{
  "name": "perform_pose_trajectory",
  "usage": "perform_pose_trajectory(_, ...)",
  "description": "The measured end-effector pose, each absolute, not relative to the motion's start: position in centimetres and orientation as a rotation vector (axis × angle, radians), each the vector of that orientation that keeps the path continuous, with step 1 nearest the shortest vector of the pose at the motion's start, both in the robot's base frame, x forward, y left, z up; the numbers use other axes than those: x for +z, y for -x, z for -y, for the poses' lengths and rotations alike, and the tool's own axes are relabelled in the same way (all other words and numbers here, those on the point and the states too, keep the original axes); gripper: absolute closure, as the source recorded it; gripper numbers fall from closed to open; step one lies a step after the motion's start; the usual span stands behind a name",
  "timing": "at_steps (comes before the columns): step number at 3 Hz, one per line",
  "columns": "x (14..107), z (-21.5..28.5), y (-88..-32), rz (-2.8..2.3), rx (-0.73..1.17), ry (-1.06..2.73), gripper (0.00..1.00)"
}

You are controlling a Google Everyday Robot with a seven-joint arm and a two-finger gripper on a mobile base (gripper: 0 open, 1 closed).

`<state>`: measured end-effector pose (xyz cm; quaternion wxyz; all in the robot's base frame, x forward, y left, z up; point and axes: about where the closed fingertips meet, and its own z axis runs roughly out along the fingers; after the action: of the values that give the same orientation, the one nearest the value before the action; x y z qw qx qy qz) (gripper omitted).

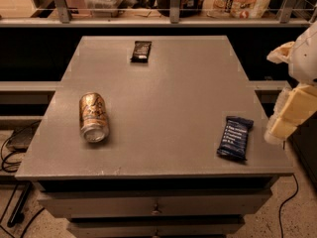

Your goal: Pick rxbar blueberry

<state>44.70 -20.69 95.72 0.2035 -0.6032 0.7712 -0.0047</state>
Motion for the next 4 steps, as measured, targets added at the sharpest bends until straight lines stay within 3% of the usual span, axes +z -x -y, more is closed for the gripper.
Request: perform_pose_trajectory(4, 87.6, 17.2, -46.3, -2.167, 0.226, 1.524, 0.0)
